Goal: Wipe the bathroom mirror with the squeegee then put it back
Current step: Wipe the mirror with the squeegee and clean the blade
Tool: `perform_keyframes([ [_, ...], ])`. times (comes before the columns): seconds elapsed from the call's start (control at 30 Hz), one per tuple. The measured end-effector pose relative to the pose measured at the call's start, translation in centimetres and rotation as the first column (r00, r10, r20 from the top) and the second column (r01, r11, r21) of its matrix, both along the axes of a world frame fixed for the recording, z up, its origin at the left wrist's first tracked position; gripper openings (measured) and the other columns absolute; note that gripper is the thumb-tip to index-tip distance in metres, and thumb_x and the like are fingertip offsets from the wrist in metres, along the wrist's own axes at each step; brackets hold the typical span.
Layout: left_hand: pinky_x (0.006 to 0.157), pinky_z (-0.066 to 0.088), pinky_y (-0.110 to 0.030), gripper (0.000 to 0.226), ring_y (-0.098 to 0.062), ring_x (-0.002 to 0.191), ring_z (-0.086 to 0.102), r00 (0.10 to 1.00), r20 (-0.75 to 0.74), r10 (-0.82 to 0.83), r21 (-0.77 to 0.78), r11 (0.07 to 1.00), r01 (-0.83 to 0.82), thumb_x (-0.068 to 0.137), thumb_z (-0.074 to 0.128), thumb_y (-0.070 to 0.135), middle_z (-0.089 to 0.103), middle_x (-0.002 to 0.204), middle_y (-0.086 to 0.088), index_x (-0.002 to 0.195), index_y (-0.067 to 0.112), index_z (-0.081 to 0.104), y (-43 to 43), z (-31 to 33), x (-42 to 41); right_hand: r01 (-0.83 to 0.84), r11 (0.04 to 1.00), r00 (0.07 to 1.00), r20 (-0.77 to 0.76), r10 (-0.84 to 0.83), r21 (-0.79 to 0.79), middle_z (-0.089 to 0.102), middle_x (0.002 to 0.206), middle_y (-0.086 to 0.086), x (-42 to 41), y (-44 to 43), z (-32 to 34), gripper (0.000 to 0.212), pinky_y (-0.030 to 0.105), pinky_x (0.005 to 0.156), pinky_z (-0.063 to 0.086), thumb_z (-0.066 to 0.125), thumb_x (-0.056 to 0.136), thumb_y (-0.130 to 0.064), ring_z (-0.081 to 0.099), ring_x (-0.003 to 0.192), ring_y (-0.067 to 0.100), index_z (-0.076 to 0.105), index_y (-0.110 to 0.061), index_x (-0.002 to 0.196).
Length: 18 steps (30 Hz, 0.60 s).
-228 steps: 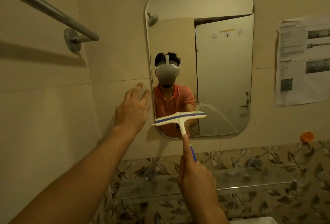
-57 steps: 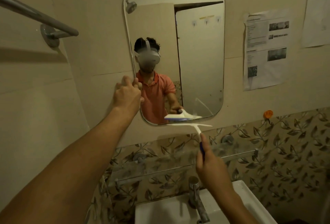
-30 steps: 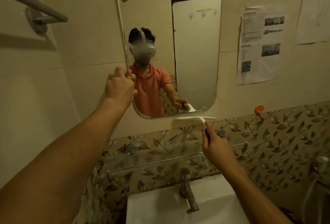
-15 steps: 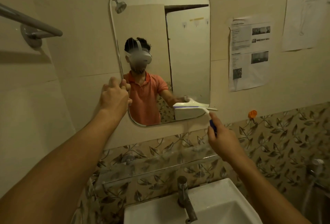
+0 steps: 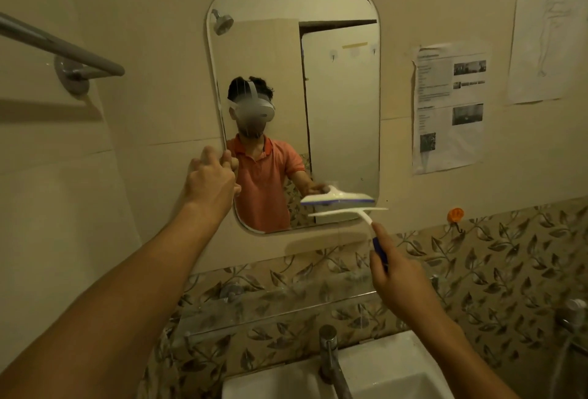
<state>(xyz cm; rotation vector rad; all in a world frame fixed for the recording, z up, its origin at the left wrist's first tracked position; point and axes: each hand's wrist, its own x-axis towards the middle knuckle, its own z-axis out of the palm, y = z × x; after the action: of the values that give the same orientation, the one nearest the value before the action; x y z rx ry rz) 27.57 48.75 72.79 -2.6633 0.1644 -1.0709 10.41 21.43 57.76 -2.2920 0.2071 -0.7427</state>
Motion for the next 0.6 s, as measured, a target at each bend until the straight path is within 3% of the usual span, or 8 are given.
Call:
perform_keyframes([
  [0.1,0.078,0.053,-0.033,0.082,-0.031,0.110,0.051,1.000,-0.017,-0.005,0.002,1.000,0.006,0.095,0.056,0.056,0.032,0.133,-0.017,0.157,0.013,0.024,-0.2,0.1,0.0,0.012,1.000,0.996,0.087,-0.011,-0.009,0.063,0.066,0.002,0.3,0.7,3.1,0.064,0.046,0.057,0.057,0.043,0.107,-0.031,0.061,0.055,0.019,0.011,-0.043,0.161],
  [0.27,0.080,0.054,-0.031,0.079,-0.030,0.109,0.053,1.000,-0.017,0.012,0.029,1.000,-0.011,0.095,0.056,0.055,0.032,0.135,-0.016,0.155,0.013,0.028,0.0,0.2,-0.1,-0.010,1.000,0.986,0.165,0.009,0.003,0.064,0.072,0.006,1.0,2.7,10.2,0.058,0.039,0.056,0.056,0.037,0.108,-0.038,0.063,0.061,0.022,0.010,-0.052,0.158],
  [0.6,0.085,0.055,-0.031,0.072,-0.031,0.106,0.058,0.998,0.031,0.051,0.132,0.990,-0.055,0.097,0.053,0.053,0.036,0.137,-0.021,0.151,0.009,0.033,0.1,0.5,-0.9,0.016,0.986,0.962,0.273,0.030,-0.165,0.058,0.075,0.007,4.0,7.3,22.7,0.055,0.050,0.060,0.062,0.037,0.108,-0.033,0.062,0.063,0.023,0.017,-0.036,0.159],
])
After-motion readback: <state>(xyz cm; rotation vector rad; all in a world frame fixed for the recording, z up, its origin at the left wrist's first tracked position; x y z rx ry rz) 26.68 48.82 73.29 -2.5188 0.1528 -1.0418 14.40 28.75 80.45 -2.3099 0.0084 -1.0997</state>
